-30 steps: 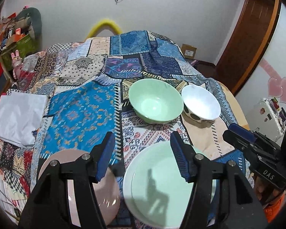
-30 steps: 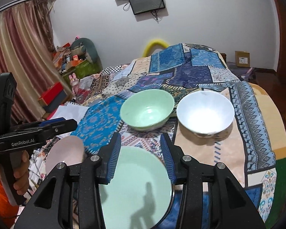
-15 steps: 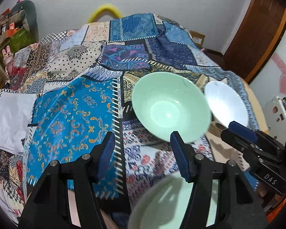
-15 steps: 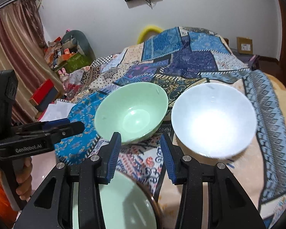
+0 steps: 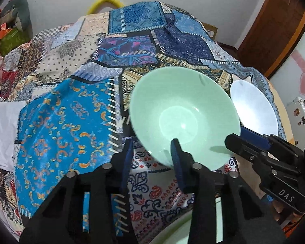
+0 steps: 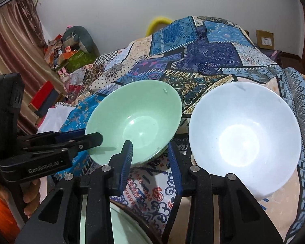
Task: Organize plates and bowls
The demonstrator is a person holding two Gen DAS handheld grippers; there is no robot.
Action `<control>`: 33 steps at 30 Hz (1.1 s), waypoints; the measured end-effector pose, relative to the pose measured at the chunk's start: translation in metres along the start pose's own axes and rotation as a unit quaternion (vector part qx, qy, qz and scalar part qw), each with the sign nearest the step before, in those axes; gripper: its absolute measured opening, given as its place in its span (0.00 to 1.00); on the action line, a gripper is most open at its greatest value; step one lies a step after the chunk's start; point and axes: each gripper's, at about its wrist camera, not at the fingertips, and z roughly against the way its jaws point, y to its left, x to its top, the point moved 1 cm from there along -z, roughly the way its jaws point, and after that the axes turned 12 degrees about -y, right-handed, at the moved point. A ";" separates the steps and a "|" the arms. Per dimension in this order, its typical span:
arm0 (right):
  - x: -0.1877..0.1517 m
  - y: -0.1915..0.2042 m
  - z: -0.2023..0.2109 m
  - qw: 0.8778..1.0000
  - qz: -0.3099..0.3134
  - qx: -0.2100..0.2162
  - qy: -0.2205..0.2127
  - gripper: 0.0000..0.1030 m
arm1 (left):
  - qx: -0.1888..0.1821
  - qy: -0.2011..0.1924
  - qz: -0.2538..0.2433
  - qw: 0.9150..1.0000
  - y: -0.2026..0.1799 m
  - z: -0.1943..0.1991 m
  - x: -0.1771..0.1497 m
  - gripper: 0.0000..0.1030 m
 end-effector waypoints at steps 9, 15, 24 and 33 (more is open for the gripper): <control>0.003 0.001 -0.013 1.000 0.002 0.000 0.019 0.30 | 0.010 0.001 -0.005 1.000 -0.004 0.000 -0.002 0.30; 0.000 0.009 -0.004 1.000 0.009 0.009 0.022 0.30 | 0.010 0.008 0.005 1.000 -0.001 0.013 -0.010 0.30; -0.015 0.016 0.015 0.999 0.008 0.028 0.035 0.30 | 0.000 0.019 -0.004 1.000 -0.006 0.035 -0.031 0.30; -0.003 0.004 0.002 0.999 0.024 -0.011 0.021 0.30 | -0.004 0.012 -0.006 1.000 -0.004 0.032 -0.033 0.30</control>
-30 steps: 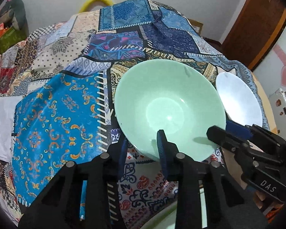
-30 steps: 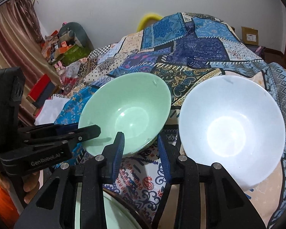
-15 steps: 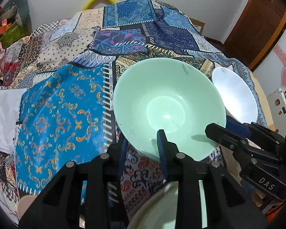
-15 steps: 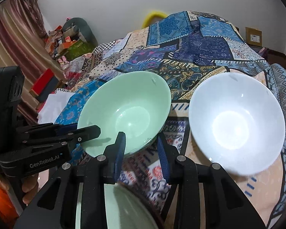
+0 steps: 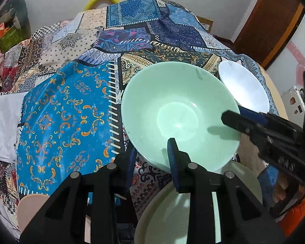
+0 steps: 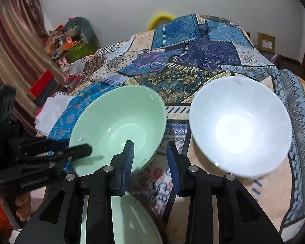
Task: Organize plates and bowls
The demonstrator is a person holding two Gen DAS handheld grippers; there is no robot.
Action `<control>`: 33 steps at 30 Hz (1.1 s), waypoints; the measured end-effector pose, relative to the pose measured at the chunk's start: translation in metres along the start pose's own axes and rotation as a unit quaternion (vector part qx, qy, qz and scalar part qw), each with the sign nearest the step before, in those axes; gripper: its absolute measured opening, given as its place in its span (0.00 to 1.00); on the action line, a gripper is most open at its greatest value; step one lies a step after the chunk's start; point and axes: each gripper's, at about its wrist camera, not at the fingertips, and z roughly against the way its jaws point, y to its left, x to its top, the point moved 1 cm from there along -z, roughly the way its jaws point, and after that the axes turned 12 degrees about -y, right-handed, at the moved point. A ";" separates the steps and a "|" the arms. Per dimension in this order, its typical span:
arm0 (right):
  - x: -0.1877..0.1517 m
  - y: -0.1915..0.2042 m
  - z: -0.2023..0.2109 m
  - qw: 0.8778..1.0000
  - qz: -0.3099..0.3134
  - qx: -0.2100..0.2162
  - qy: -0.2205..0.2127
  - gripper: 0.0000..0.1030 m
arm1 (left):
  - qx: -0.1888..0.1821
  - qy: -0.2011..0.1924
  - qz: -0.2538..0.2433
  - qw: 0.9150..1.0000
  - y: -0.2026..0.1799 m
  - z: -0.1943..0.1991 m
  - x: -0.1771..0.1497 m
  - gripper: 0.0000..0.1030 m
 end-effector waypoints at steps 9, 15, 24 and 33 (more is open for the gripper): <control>0.000 0.001 -0.017 1.000 0.003 0.009 0.002 0.23 | 0.000 -0.008 -0.003 1.000 0.003 -0.003 0.002 0.30; 0.001 0.002 -0.006 1.000 -0.001 0.011 -0.005 0.22 | 0.001 -0.013 -0.014 1.000 -0.003 0.005 -0.001 0.30; 0.008 0.012 0.031 0.999 -0.001 0.008 -0.034 0.22 | -0.012 -0.031 -0.011 0.999 -0.013 0.041 -0.006 0.29; 0.010 0.032 0.069 0.998 0.008 0.011 -0.060 0.22 | -0.010 -0.071 -0.018 0.997 -0.022 0.098 -0.009 0.29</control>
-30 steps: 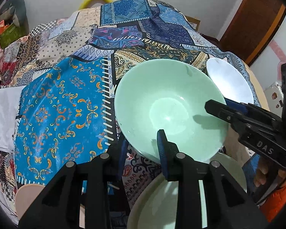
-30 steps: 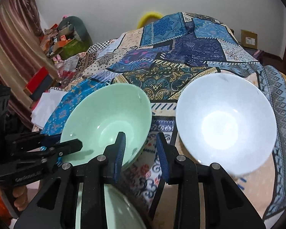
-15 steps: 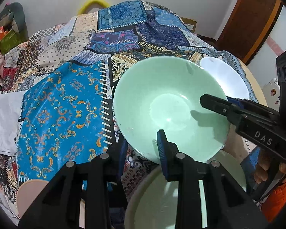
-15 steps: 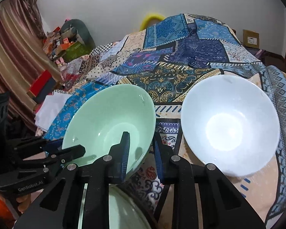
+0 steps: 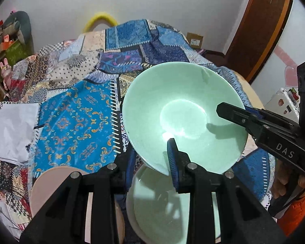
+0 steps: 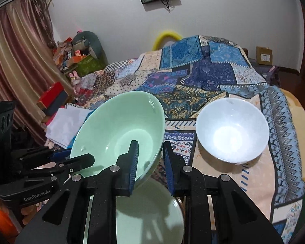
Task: Organize plates and bowls
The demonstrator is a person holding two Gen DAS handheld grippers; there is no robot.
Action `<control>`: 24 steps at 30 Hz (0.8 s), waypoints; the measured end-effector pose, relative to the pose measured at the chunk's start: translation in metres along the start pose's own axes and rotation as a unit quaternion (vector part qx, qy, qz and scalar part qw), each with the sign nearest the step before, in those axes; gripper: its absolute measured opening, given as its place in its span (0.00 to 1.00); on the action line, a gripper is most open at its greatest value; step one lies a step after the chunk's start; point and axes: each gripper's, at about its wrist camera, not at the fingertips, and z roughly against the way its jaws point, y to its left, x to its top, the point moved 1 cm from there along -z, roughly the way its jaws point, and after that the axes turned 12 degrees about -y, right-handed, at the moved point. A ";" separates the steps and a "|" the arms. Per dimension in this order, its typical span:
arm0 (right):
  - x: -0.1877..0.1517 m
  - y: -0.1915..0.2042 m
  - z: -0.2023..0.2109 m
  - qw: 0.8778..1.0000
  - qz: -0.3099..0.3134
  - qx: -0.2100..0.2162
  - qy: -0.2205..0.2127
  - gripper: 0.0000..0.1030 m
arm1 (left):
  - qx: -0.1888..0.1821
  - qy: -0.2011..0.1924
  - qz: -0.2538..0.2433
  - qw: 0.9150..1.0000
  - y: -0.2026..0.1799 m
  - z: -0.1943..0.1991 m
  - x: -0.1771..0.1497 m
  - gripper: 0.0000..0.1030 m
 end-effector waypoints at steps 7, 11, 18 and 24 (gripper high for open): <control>0.000 0.021 0.025 1.000 0.007 0.007 -0.015 0.22 | 0.003 -0.023 0.000 1.000 -0.001 0.043 -0.006 0.29; -0.003 0.031 0.036 1.000 0.011 0.011 -0.022 0.22 | 0.007 -0.032 -0.001 0.999 -0.001 0.064 -0.013 0.29; -0.010 0.050 0.047 0.999 0.018 0.022 -0.027 0.22 | 0.012 -0.043 0.006 0.999 0.007 0.096 -0.028 0.29; -0.017 0.070 0.049 0.999 0.026 0.035 -0.027 0.22 | 0.024 -0.048 0.014 0.998 0.022 0.115 -0.039 0.29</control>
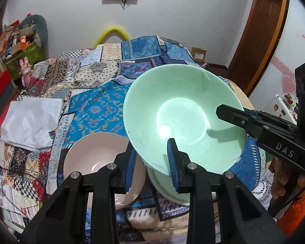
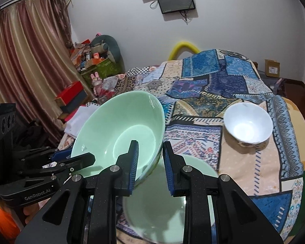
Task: Organize plates and bowls
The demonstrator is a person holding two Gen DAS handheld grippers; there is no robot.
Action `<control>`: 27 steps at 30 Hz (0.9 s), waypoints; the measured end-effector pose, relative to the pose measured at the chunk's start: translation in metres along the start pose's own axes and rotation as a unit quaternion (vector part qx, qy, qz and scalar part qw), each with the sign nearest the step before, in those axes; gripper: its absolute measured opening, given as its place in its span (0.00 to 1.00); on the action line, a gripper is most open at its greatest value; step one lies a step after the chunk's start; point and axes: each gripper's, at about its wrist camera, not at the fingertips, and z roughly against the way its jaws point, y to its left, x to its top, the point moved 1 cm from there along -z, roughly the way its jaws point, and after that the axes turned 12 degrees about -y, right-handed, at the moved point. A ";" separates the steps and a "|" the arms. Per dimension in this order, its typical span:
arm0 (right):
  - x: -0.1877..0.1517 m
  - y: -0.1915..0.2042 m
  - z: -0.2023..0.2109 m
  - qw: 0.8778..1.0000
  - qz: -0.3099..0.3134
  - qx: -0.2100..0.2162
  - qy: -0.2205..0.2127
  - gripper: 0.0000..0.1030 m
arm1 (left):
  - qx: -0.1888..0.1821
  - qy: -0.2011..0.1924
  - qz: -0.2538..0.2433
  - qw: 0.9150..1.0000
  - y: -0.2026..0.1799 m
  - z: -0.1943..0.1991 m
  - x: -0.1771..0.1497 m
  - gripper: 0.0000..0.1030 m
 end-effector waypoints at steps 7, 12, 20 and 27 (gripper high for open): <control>-0.010 0.027 -0.013 1.000 0.008 0.021 0.010 0.22 | 0.021 0.005 0.014 1.000 0.028 0.013 -0.015 0.29; -0.018 0.042 -0.029 0.999 0.011 0.036 0.023 0.22 | 0.036 0.014 0.029 0.999 0.050 0.014 -0.028 0.29; -0.037 0.056 -0.054 0.997 0.010 0.048 0.055 0.22 | 0.050 0.036 0.044 0.997 0.076 0.002 -0.047 0.29; -0.052 0.057 -0.072 0.996 -0.001 0.048 0.081 0.22 | 0.052 0.059 0.057 0.995 0.091 -0.017 -0.062 0.29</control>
